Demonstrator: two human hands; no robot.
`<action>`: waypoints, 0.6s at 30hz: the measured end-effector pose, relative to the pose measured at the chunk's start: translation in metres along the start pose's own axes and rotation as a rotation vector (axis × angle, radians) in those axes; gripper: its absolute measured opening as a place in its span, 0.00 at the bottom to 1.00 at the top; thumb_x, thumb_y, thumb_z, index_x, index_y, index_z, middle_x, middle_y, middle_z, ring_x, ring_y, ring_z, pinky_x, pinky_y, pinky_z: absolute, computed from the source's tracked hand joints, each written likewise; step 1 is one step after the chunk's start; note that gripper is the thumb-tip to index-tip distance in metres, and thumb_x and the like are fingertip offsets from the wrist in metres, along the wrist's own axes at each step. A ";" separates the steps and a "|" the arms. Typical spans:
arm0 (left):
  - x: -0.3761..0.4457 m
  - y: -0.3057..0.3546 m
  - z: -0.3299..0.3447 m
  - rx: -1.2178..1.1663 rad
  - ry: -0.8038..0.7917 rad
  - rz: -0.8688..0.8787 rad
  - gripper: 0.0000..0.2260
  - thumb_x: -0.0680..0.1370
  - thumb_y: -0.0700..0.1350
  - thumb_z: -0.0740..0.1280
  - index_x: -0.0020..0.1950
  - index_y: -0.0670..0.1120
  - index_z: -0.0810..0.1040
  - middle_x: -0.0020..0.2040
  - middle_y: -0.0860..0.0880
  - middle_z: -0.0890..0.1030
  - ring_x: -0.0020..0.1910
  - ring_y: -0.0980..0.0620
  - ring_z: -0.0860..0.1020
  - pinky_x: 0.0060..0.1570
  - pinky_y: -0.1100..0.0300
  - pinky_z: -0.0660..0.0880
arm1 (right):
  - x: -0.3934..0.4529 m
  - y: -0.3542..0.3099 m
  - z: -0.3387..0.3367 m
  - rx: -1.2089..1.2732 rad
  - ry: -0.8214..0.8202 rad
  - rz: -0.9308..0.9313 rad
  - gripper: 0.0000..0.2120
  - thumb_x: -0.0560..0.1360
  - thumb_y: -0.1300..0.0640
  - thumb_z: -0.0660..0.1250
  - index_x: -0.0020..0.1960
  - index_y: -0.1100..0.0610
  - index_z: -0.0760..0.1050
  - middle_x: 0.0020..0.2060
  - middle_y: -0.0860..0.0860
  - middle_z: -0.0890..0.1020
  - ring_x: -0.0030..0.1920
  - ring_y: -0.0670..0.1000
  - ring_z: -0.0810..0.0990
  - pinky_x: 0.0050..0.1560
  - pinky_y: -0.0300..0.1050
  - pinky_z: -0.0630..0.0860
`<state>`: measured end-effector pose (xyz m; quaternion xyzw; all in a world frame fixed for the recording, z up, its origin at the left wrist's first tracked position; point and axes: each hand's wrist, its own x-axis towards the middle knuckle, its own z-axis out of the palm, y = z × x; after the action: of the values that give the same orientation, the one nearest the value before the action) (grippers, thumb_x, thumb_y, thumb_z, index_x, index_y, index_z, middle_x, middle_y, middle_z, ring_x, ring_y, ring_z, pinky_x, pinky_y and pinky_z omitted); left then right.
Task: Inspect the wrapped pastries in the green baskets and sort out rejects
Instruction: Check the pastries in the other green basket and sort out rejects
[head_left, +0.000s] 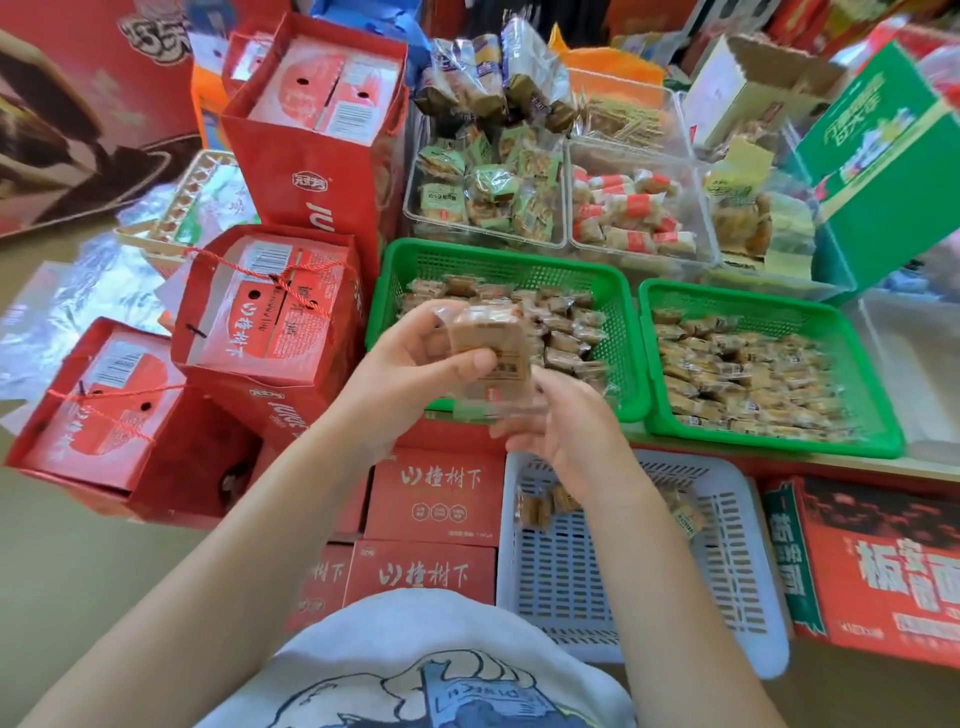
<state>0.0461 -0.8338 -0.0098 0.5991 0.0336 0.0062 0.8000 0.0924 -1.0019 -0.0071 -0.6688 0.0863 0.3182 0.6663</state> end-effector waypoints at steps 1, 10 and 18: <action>0.001 -0.001 -0.002 0.011 0.023 -0.013 0.20 0.73 0.38 0.73 0.63 0.37 0.73 0.50 0.50 0.86 0.51 0.51 0.83 0.48 0.57 0.81 | 0.001 0.000 -0.002 -0.020 0.080 -0.075 0.14 0.83 0.58 0.58 0.50 0.61 0.81 0.39 0.57 0.84 0.36 0.53 0.80 0.34 0.44 0.75; 0.005 -0.013 -0.004 0.064 0.015 -0.107 0.19 0.74 0.39 0.75 0.63 0.41 0.75 0.52 0.47 0.85 0.52 0.48 0.83 0.51 0.52 0.81 | -0.003 -0.016 -0.001 -0.049 0.141 -0.436 0.07 0.81 0.60 0.64 0.49 0.55 0.80 0.35 0.48 0.80 0.34 0.46 0.75 0.36 0.39 0.73; 0.013 -0.023 0.001 -0.001 0.077 -0.225 0.22 0.73 0.44 0.72 0.65 0.38 0.73 0.57 0.43 0.85 0.56 0.43 0.83 0.54 0.50 0.80 | 0.013 -0.001 -0.020 -0.132 -0.009 -0.382 0.14 0.78 0.46 0.68 0.61 0.49 0.76 0.49 0.47 0.82 0.50 0.46 0.82 0.53 0.48 0.79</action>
<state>0.0581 -0.8407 -0.0324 0.5903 0.1314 -0.0605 0.7941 0.1093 -1.0171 -0.0151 -0.7139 -0.0660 0.1941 0.6695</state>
